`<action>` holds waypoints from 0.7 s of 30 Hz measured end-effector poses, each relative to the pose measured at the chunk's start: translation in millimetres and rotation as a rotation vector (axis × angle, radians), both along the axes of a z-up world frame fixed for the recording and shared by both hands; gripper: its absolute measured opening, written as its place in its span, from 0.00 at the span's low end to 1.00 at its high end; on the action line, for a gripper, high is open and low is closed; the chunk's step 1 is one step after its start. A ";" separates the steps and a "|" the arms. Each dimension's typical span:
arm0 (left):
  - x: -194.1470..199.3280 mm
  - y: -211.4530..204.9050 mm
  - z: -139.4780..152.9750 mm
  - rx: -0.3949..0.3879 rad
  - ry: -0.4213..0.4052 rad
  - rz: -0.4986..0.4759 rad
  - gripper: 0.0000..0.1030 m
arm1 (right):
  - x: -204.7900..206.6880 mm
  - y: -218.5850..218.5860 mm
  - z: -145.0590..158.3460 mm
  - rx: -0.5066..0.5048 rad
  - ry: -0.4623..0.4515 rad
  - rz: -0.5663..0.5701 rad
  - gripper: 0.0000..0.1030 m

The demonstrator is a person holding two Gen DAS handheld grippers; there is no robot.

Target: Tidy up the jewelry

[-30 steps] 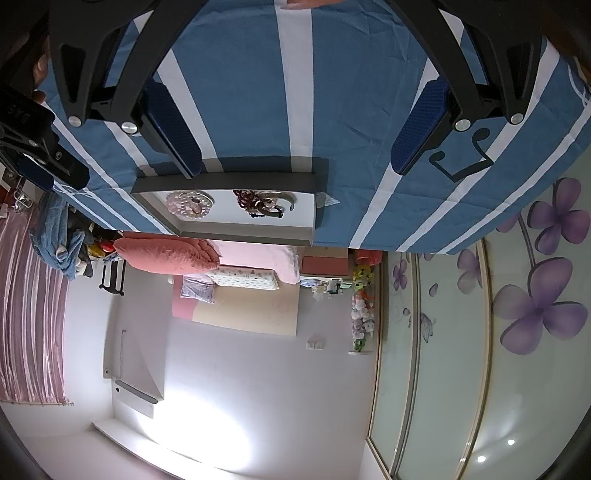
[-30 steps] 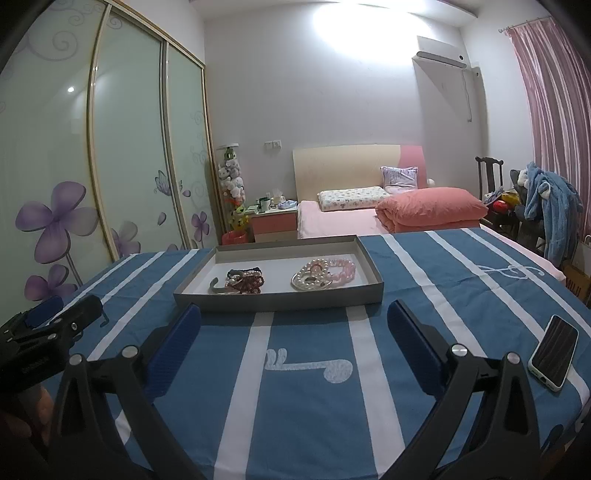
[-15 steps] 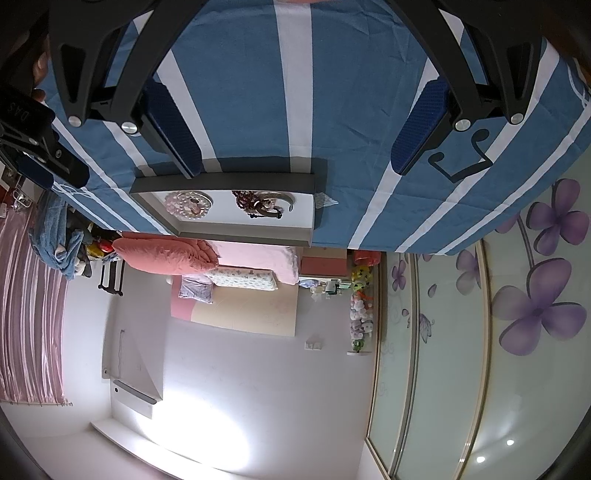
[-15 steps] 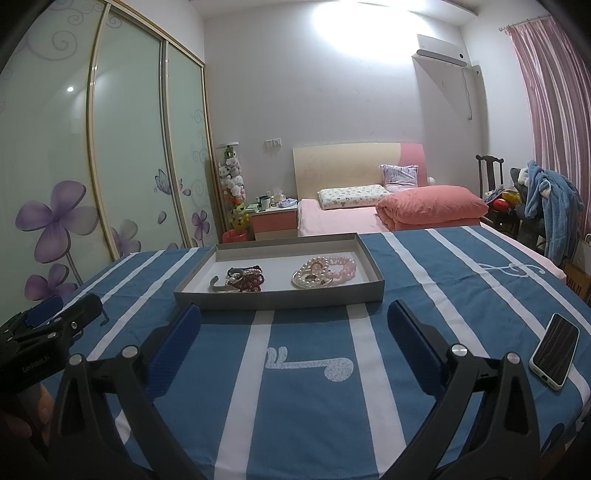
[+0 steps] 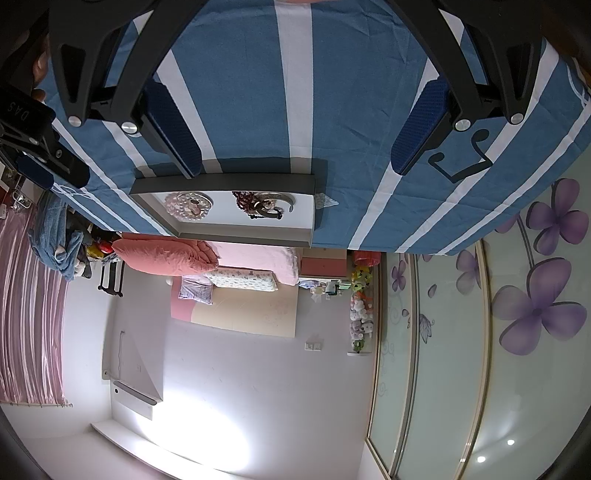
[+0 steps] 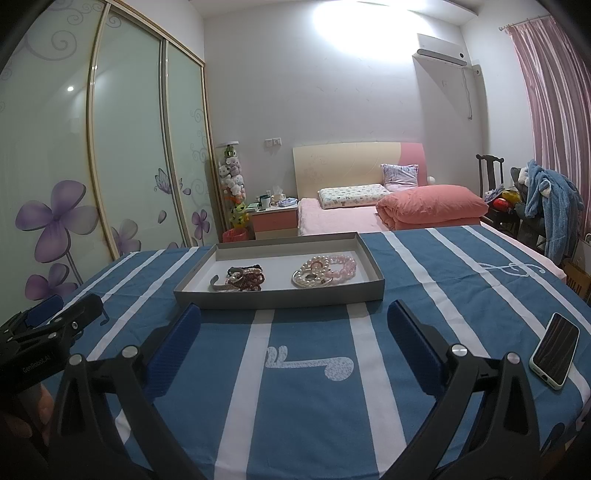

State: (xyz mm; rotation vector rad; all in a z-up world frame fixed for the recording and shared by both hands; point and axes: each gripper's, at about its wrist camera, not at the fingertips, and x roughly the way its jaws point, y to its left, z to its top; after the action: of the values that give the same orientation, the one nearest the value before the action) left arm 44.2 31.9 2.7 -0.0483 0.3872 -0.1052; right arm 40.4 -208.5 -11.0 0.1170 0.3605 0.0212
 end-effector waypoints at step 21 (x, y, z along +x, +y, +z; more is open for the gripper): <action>-0.7 -1.1 -1.3 0.003 0.001 -0.002 0.98 | 0.6 0.9 -0.2 0.001 0.003 0.000 0.96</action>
State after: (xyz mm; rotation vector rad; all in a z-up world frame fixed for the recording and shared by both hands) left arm 43.5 30.8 1.5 -0.0451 0.3883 -0.1065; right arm 41.0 -207.6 -11.2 0.1177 0.3635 0.0207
